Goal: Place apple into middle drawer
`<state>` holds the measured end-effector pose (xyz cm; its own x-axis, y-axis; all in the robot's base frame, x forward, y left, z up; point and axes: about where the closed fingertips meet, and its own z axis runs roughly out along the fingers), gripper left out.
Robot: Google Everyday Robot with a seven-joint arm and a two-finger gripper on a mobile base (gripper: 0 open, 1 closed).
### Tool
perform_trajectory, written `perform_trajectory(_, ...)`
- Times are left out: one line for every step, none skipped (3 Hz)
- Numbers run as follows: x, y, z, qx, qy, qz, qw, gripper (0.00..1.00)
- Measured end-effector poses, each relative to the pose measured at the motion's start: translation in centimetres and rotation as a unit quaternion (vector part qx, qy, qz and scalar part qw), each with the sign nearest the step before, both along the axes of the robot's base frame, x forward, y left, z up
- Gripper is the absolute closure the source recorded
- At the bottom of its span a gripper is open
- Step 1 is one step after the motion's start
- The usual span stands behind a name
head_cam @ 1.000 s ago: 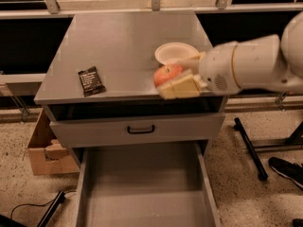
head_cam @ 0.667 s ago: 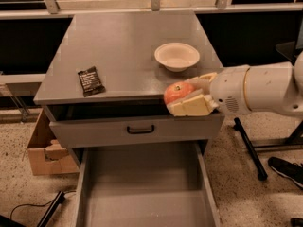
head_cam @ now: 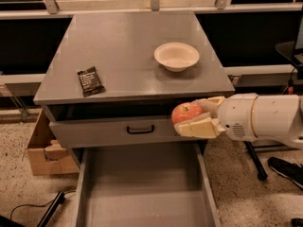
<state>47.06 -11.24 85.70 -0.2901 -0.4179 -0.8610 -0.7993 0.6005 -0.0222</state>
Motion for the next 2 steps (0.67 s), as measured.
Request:
perform_trajectory(-0.6,1.2,-2.6,0.013,0.002,0.012,0.9998,1.00)
perform_trajectory(-2.1,3.1,-8.5,0.042,0.001,0.023,0.9988,1.00)
